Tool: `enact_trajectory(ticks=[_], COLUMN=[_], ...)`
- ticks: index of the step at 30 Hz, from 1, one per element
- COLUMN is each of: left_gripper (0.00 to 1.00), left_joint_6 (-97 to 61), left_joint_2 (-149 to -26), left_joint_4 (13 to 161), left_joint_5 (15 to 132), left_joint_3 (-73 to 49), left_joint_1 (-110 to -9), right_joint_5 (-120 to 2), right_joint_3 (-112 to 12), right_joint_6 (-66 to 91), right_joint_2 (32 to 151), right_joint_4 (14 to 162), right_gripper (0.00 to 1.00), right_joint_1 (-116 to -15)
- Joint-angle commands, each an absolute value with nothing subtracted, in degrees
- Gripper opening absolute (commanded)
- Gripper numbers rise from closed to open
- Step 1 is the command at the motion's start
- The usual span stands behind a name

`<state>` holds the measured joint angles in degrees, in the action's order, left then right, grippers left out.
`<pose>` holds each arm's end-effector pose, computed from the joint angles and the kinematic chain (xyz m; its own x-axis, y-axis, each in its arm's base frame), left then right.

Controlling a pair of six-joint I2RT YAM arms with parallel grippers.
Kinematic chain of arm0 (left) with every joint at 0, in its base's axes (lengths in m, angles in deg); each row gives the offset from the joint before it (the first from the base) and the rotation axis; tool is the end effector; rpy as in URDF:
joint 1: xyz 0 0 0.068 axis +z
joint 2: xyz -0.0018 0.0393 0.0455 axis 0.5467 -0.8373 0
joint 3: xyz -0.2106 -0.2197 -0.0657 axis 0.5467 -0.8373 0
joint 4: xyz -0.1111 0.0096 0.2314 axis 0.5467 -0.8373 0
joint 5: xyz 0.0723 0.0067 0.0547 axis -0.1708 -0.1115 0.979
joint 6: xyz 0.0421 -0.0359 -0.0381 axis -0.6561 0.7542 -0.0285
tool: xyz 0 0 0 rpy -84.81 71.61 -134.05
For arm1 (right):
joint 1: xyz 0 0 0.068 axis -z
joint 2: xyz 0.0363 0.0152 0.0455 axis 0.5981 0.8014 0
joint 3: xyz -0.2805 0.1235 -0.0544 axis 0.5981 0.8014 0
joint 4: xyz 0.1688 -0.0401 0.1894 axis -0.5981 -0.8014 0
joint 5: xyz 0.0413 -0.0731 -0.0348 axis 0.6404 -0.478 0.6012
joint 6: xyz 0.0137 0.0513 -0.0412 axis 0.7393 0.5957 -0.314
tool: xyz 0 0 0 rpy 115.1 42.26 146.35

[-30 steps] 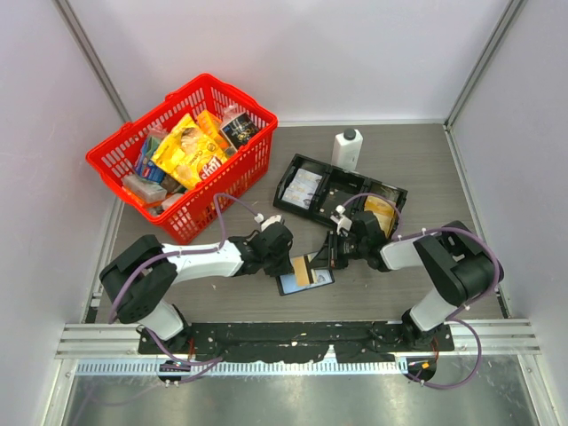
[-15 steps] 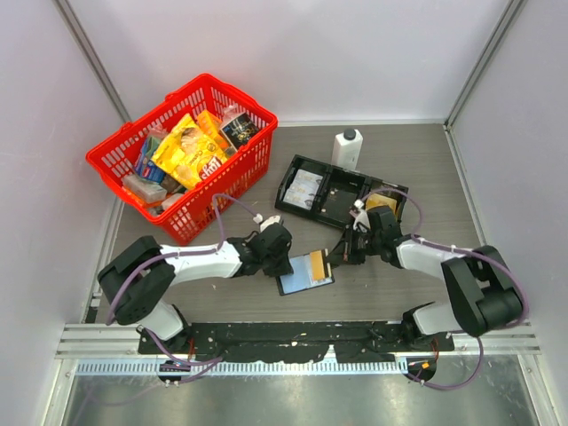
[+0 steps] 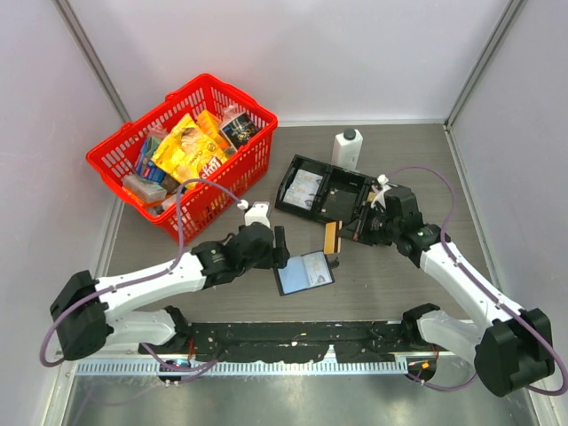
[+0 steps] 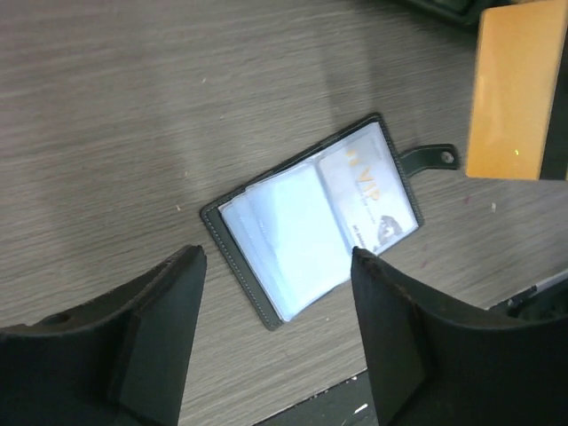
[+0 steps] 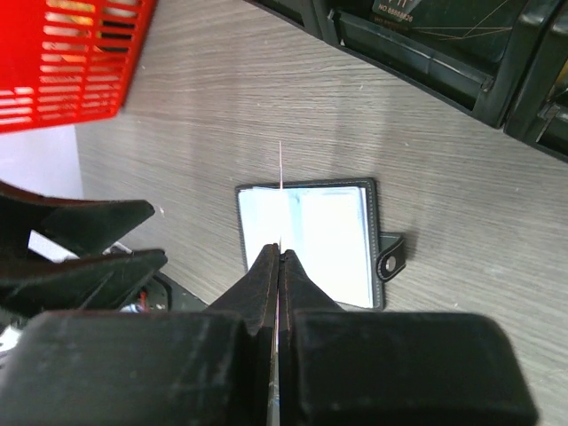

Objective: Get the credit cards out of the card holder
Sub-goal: Place the credit card in the storage box.

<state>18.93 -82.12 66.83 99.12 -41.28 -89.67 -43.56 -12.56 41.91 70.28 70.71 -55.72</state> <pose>0.1481 -0.1953 0.2558 -0.7690 -0.1424 -0.6231 0.1550 0.9042 -0.3980 0.1893 0.0876 0.2634 -0.8365 0.2845 -0.4684 -0.1143 0.7454 0.6567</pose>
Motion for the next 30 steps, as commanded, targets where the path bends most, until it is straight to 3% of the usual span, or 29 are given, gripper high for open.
enact_trajectory(ticks=[1,10,19,26,30], left_gripper=[0.73,0.83,0.84,0.77,0.63], left_joint_6=[4.0,-26.3,-54.2,-60.1,-61.6], left_joint_2=[-76.4,-74.0,-84.1,-93.3,-97.2], left_joint_4=[72.9,98.3,127.0,136.9,141.0], left_joint_5=[106.9,114.6,120.2,121.9,123.4], left_joint_3=[-40.1,-45.2,-50.2,-47.6,-46.1], left_joint_1=[-93.9,-106.8,-114.7,-116.9,-116.9], right_joint_5=[-45.7,-50.9,-55.8,-59.2,-60.4], right_joint_3=[-16.2,-17.3,-17.7,-18.7,-18.8], right_joint_6=[48.7,60.4,67.7,70.1,71.2], right_joint_2=[67.5,60.6,56.5,55.3,54.8], right_joint_4=[65.3,63.8,62.8,61.4,61.3], right_gripper=[0.01,0.01,0.01,0.01,0.01], right_joint_1=[-55.6,-59.1,-63.2,-66.9,-68.0])
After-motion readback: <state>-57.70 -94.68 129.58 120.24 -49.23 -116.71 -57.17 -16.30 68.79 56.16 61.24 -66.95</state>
